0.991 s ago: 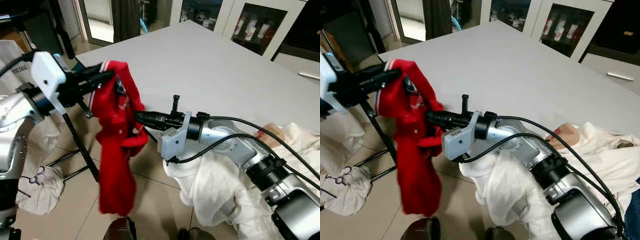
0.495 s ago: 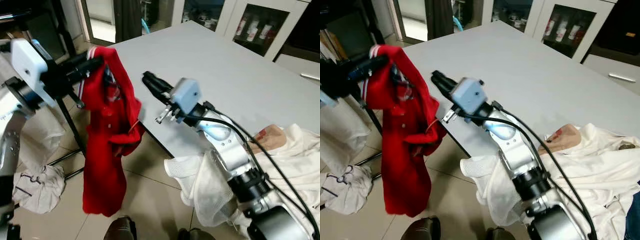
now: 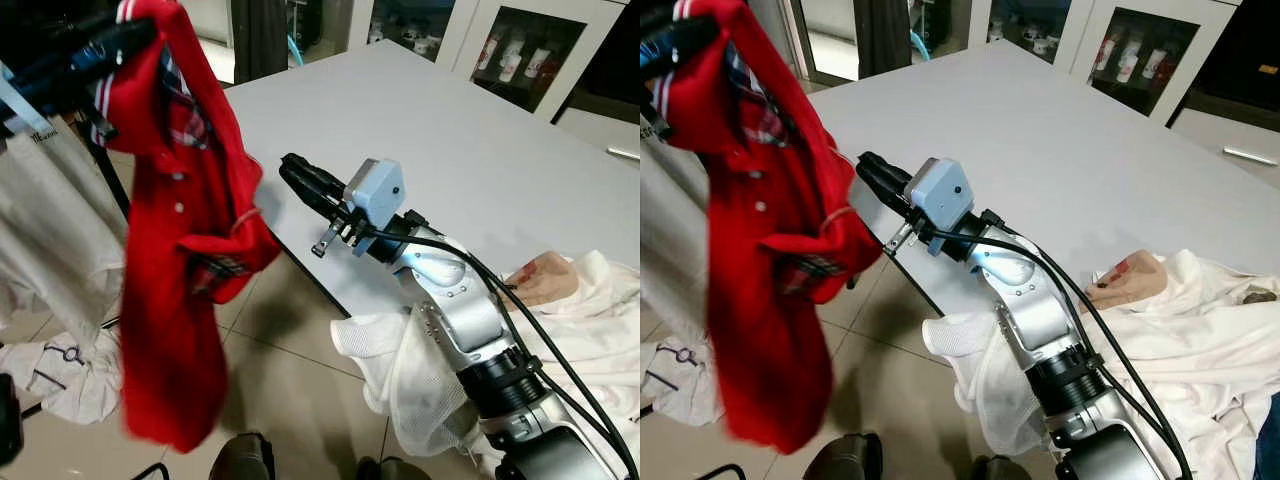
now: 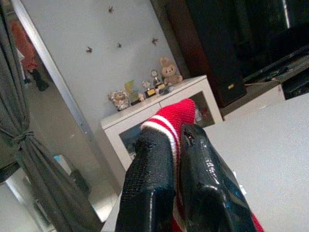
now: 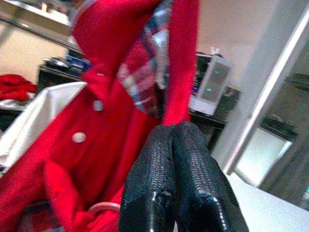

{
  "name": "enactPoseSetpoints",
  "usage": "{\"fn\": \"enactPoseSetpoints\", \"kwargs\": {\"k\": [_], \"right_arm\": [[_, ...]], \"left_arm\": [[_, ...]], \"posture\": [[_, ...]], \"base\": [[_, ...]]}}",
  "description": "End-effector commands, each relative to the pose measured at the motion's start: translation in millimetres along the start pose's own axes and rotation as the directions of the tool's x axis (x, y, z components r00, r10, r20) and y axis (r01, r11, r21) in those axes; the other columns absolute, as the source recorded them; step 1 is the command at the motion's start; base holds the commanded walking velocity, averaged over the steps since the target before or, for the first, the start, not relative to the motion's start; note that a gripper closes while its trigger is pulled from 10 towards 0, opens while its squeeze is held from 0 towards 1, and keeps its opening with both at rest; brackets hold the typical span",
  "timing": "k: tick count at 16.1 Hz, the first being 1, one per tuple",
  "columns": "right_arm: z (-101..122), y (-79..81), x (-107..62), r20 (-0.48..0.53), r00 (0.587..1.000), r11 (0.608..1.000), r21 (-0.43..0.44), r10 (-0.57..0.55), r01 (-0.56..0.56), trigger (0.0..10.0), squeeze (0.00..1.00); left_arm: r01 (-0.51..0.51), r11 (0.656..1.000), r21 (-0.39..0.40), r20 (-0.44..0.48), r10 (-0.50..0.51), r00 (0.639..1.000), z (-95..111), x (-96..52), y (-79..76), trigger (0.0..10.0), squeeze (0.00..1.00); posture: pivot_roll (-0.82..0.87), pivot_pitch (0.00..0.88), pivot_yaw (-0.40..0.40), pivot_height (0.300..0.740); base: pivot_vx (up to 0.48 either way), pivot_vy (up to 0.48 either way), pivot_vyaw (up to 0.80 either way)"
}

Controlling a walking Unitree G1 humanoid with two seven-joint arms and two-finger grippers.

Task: Hang hanger

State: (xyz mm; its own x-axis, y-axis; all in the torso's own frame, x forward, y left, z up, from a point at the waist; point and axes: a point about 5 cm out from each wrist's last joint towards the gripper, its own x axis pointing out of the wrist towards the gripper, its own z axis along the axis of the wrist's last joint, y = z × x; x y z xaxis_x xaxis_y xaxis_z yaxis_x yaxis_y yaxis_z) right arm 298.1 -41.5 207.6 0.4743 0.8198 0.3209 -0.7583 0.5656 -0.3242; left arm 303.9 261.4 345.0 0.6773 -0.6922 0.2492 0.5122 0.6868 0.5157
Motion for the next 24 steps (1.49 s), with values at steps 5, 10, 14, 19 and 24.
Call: {"fn": "enactPoseSetpoints", "kwargs": {"k": [5,10,14,19,24], "right_arm": [[-10.6,-7.5,-0.6,-0.095,0.994,0.997,0.057,-0.045,0.051,10.0,0.0],[-32.8,-36.5,-11.8,-0.236,0.905,0.902,0.171,-0.354,0.397,10.0,0.0],[-31.8,-53.9,-12.6,-0.228,0.83,0.821,0.16,-0.509,0.548,10.0,0.0],[-32.6,-19.8,8.7,-0.207,0.956,0.97,0.083,-0.209,0.23,10.0,0.0],[-48.1,39.3,25.2,-0.287,0.93,0.962,-0.081,0.229,-0.262,10.0,0.0]], "left_arm": [[-0.067,0.998,-0.007,0.103,0.068,0.992,25.1,13.8,30.3,10.0,0.0],[-0.3,0.93,-0.21,-0.072,0.292,0.954,-39.9,15.3,12.9,10.0,0.0],[-0.518,0.792,-0.323,-0.126,0.506,0.853,-62.6,0.1,3.3,10.0,0.0],[-0.604,0.73,-0.318,-0.152,0.59,0.793,-63.9,-9.7,4.8,10.0,0.0],[-0.549,0.775,-0.311,-0.144,0.533,0.834,-58.7,2.3,-1.6,10.0,0.0]], "posture": [[0.11,0.052,-0.005,0.74],[0.09,0.049,0.005,0.74],[0.11,0.044,-0.001,0.74],[0.13,0.042,-0.006,0.74],[0.12,0.047,0.002,0.74]], "base": [[0.0,0.0,0.0],[0.0,0.0,-0.6],[0.0,0.0,0.0],[0.0,0.0,0.0],[0.0,0.0,0.0]]}}
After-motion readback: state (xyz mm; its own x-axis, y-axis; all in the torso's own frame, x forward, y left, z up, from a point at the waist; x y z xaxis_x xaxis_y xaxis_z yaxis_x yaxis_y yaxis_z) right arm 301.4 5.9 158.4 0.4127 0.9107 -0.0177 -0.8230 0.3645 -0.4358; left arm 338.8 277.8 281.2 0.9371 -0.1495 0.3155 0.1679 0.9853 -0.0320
